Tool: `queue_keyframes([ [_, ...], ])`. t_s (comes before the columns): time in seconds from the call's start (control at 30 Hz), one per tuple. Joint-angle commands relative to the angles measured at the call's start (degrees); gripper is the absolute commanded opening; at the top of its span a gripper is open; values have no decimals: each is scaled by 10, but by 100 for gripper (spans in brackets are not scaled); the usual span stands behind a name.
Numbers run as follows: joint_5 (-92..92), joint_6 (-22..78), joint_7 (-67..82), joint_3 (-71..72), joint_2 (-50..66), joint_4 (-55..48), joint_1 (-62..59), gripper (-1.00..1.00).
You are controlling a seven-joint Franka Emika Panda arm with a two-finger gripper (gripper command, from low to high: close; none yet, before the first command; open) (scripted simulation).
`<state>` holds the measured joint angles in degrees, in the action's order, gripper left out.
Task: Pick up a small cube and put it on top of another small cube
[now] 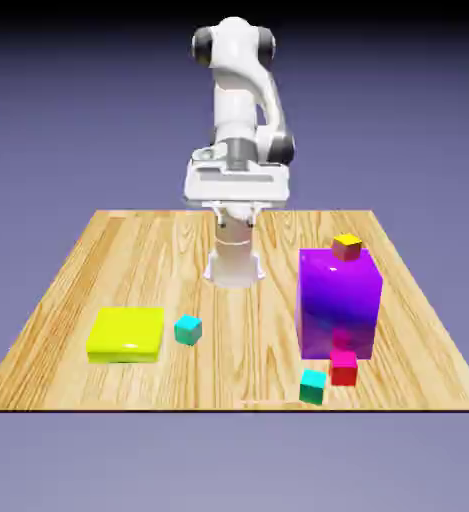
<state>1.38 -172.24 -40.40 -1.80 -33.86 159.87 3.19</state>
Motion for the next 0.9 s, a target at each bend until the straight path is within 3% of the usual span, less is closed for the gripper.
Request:
queue_keyframes([
  [0.0,11,15,17,-15,-10,-9,21,0],
  [0.87,308,395,460,-403,-268,-253,561,0],
])
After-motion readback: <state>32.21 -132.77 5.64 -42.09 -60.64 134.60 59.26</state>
